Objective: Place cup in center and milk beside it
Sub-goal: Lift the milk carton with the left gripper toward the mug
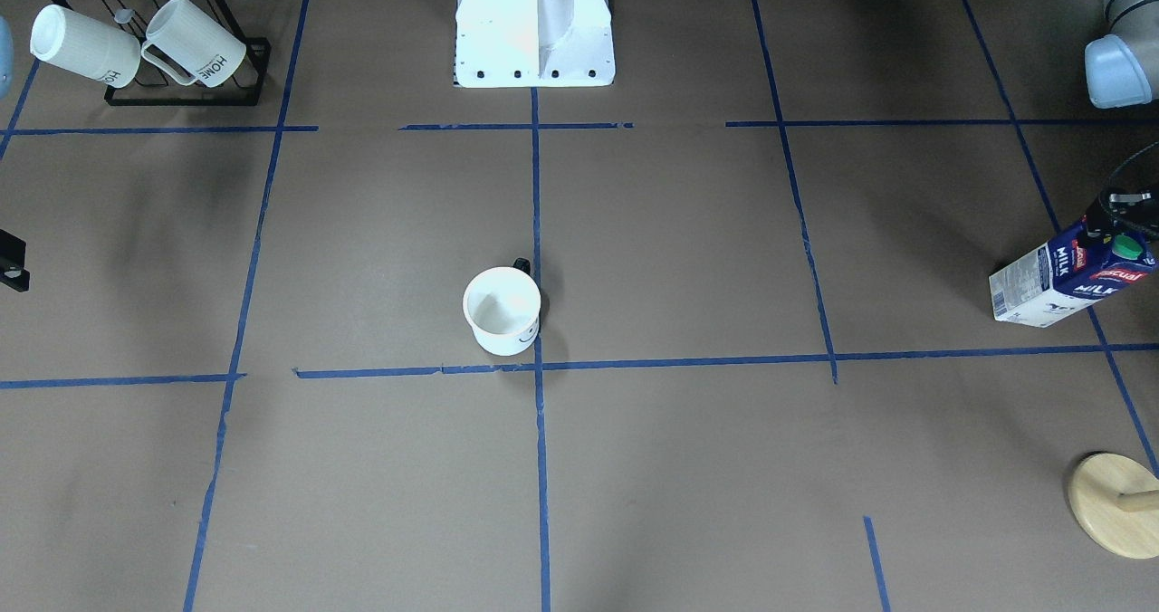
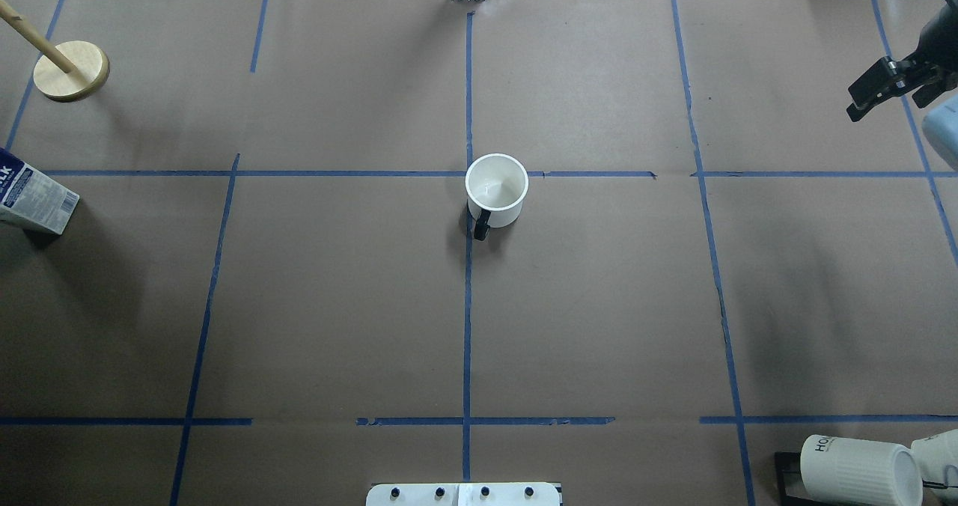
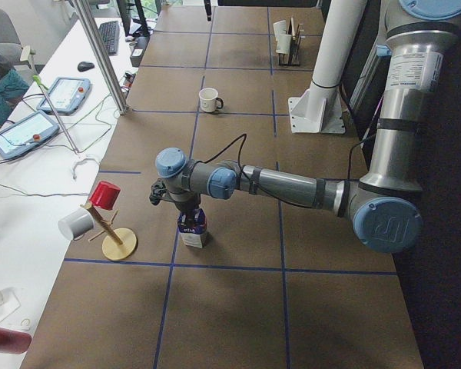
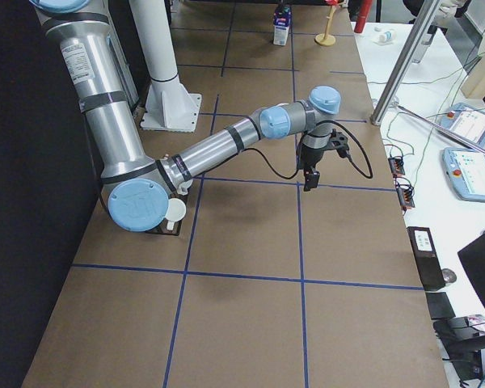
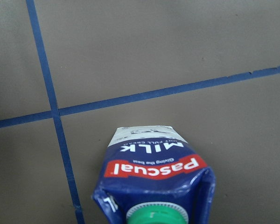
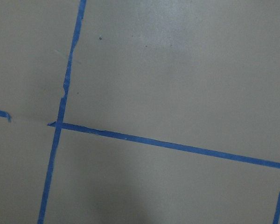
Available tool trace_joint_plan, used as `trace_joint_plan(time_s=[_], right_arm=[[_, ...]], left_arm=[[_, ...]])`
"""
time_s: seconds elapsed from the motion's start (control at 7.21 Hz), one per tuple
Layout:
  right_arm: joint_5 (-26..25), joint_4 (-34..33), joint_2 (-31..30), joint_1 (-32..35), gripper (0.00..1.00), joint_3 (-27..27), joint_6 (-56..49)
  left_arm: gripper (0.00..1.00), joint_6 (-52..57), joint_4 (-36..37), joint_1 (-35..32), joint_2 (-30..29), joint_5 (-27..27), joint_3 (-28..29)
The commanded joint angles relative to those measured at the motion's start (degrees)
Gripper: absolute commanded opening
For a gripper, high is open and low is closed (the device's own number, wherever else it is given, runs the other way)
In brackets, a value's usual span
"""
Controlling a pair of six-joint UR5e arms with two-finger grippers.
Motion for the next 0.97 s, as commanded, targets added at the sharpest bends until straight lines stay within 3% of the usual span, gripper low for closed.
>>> trace_joint_plan(time_s=[0.0,0.28,0.42,0.83], right_arm=[[0.00,0.00,-0.01,-0.02,1.00,0.09,0.01],[0.00,0.00,0.08,-0.02,1.00,0.09,0.01],[0.00,0.00,0.08,-0.02,1.00,0.09,0.01],[0.00,0.00,0.08,-0.02,1.00,0.00,0.01]], left_arm=[[0.30,-0.27,1.27,-0.09,-1.72,-0.21,-1.78],[0.30,-3.40,10.10,-0.09,-7.24,-0.12,-5.28],[0.31,-9.78,10.94,0.25,-9.45,-0.12,-7.21],[0.31,-30.25,11.03,11.73,-19.63,-0.04,-8.03]])
